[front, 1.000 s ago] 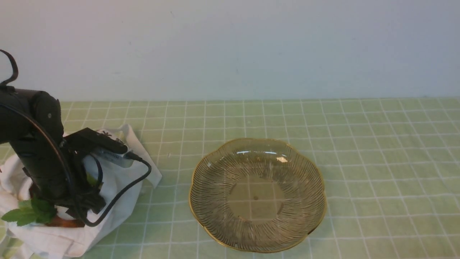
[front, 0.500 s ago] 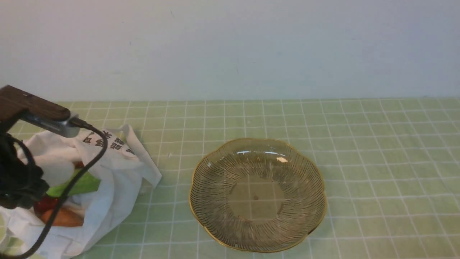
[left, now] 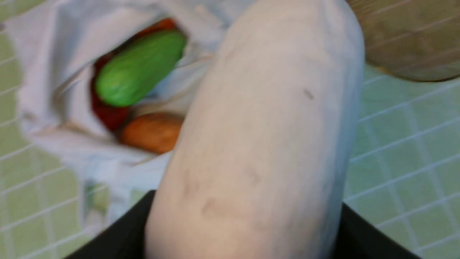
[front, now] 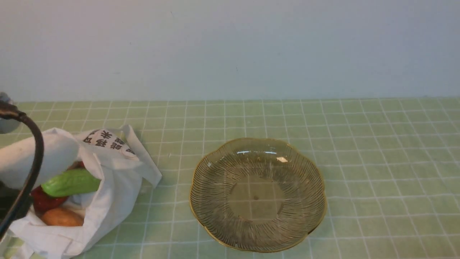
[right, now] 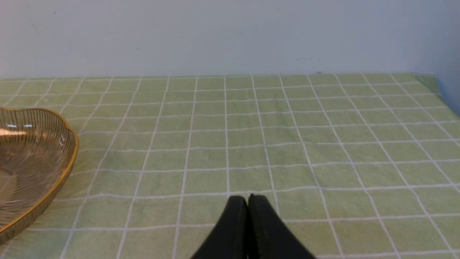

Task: Take vegetables from bag on green coffee tablecloth place on plate.
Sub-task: 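Take the vegetable out of the bag and place it on the dish with the left gripper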

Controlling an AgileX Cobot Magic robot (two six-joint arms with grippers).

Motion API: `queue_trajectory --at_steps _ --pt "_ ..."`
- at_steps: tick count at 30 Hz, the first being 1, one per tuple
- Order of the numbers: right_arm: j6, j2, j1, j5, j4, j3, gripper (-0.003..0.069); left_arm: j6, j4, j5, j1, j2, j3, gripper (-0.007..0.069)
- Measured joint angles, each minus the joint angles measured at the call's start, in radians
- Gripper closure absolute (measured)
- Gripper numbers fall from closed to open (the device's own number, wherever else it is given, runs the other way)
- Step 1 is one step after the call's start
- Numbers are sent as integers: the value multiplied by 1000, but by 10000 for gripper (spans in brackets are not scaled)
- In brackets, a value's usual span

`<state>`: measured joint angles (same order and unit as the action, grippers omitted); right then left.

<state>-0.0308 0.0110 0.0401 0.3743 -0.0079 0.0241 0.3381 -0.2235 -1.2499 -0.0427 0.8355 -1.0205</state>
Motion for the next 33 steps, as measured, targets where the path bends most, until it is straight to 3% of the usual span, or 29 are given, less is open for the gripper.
queue_trajectory --at_steps 4,9,13,16,21,33 --pt "0 0 0 0 0 0 675 119 -236 36 0 26 0 164" --pt "0 0 0 0 0 0 675 240 -412 82 -22 148 0 164" --pt "0 0 0 0 0 0 675 265 -407 145 -102 261 0 164" --pt "0 0 0 0 0 0 675 263 -357 241 -236 396 0 164" --pt "0 0 0 0 0 0 675 143 -303 362 -375 614 -29 164" --pt "0 0 0 0 0 0 675 61 -171 368 -448 1022 -363 164"
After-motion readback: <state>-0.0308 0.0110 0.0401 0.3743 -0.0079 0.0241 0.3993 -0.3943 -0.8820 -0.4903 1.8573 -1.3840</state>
